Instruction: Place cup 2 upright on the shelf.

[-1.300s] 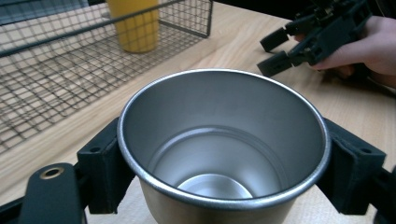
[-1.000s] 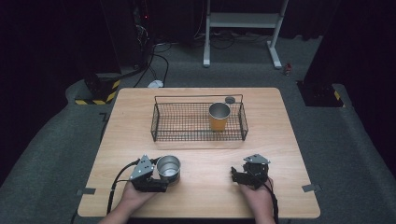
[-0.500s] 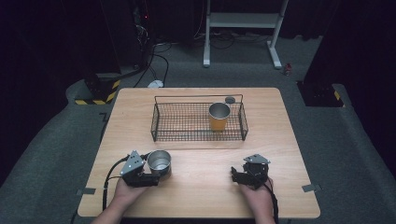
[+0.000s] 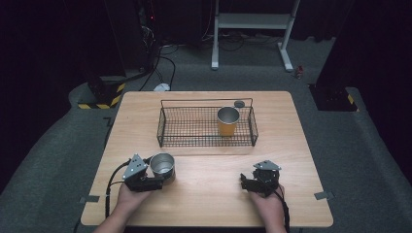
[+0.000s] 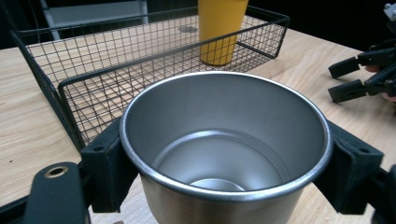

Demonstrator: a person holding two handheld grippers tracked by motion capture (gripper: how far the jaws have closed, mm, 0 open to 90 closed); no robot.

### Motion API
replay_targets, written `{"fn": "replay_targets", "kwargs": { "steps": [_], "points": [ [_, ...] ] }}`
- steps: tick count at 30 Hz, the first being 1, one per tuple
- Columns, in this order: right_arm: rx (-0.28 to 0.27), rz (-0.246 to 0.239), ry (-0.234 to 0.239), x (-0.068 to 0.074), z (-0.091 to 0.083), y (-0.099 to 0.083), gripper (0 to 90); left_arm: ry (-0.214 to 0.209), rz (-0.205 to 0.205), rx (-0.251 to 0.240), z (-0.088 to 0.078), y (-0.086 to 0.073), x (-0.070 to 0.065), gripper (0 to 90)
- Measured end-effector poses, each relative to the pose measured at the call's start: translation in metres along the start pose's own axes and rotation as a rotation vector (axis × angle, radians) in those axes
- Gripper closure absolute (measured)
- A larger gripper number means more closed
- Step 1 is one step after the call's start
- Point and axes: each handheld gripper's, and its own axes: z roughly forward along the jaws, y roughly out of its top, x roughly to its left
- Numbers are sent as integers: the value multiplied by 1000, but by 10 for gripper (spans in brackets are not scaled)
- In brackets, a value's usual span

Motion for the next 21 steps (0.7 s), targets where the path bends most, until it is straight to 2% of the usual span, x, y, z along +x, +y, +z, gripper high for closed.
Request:
{"fn": "replay_targets", "kwargs": {
  "steps": [5, 8, 10, 13, 16, 21],
  "points": [
    [1, 1, 1, 0, 0, 0, 117, -3, -20, 12, 4, 5, -1, 188],
    [2, 0, 4, 0, 0, 0, 115, -9, -15, 31, 6, 8, -2, 188],
    [1, 0, 4, 0, 0, 0, 115, -1, 13, 23, 8, 10, -5, 188],
    [2, 0, 3, 0, 0, 0, 115, -6, 0, 26, 10, 14, -7, 188],
    [1, 0, 3, 0, 0, 0, 115, 10, 9, 37, 13, 17, -9, 188],
    [2, 0, 4, 0, 0, 0, 115, 13, -8, 39, 17, 26, -7, 188]
  ]
}}
